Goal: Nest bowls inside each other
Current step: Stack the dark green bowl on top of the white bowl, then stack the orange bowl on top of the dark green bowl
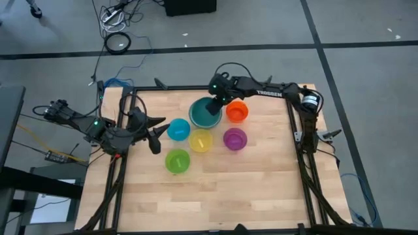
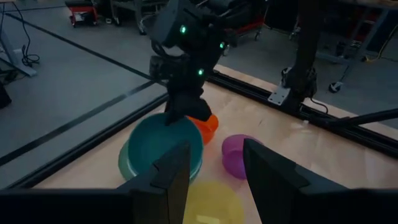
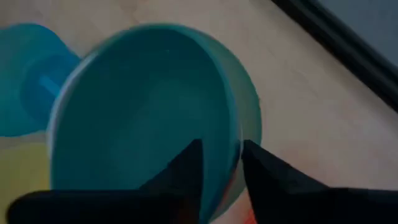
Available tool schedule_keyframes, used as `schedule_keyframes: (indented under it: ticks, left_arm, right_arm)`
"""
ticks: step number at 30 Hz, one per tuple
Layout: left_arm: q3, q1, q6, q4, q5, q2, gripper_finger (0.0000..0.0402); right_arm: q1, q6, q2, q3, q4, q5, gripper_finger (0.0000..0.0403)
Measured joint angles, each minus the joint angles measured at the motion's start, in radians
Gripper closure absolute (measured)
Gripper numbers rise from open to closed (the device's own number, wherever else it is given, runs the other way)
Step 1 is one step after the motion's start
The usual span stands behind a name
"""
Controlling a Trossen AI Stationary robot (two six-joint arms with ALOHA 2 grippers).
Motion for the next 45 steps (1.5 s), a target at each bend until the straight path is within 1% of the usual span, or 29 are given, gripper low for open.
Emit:
schedule_keyframes:
  ticks: [4, 7, 10, 12, 14, 17, 20, 23, 28, 32, 39, 41, 45]
  left_arm:
    - [0.000, 0.000, -0.006, 0.001, 0.011, 0.004, 0.0245]
    - [0.000, 0.000, -0.014, -0.003, 0.019, 0.005, 0.0245]
    - [0.000, 0.000, -0.027, -0.018, 0.026, 0.005, 0.0245]
    - [0.000, 0.000, -0.029, -0.024, 0.026, 0.005, 0.0245]
    - [0.000, 0.000, -0.029, -0.023, 0.026, 0.005, 0.0245]
    - [0.000, 0.000, -0.030, -0.023, 0.026, 0.005, 0.0245]
    - [0.000, 0.000, -0.042, -0.022, 0.028, 0.005, 0.0245]
    - [0.000, 0.000, -0.052, -0.026, 0.040, 0.005, 0.0245]
    - [0.000, 0.000, -0.053, -0.039, 0.051, 0.005, 0.0245]
    - [0.000, 0.000, -0.056, -0.051, 0.052, 0.005, 0.0245]
    - [0.000, 0.000, -0.056, -0.051, 0.052, 0.005, 0.0245]
    - [0.000, 0.000, -0.056, -0.054, 0.052, 0.005, 0.0245]
    - [0.000, -0.001, -0.065, -0.071, 0.053, 0.005, 0.0245]
  right_arm:
    - [0.000, -0.006, -0.040, 0.000, -0.024, 0.036, 0.0261]
    - [0.001, -0.044, -0.094, 0.000, -0.083, 0.144, 0.0250]
    - [0.006, -0.091, -0.149, 0.000, -0.170, 0.261, 0.0250]
    - [0.008, -0.093, -0.177, 0.000, -0.197, 0.295, 0.0252]
    - [0.009, -0.084, -0.195, 0.000, -0.181, 0.290, 0.0254]
    - [0.015, -0.072, -0.194, -0.002, -0.107, 0.276, 0.0258]
    - [0.025, -0.068, -0.162, -0.027, 0.008, 0.221, 0.0264]
    - [0.039, -0.054, -0.108, -0.055, 0.049, 0.182, 0.0269]
    - [0.053, -0.034, -0.035, -0.081, 0.057, 0.186, 0.0277]
    - [0.065, -0.033, -0.020, -0.085, 0.069, 0.194, 0.0282]
    - [0.071, -0.043, -0.039, -0.084, 0.114, 0.206, 0.0286]
    - [0.072, -0.060, -0.053, -0.084, 0.086, 0.214, 0.0286]
    - [0.077, -0.093, -0.127, -0.084, 0.006, 0.285, 0.0287]
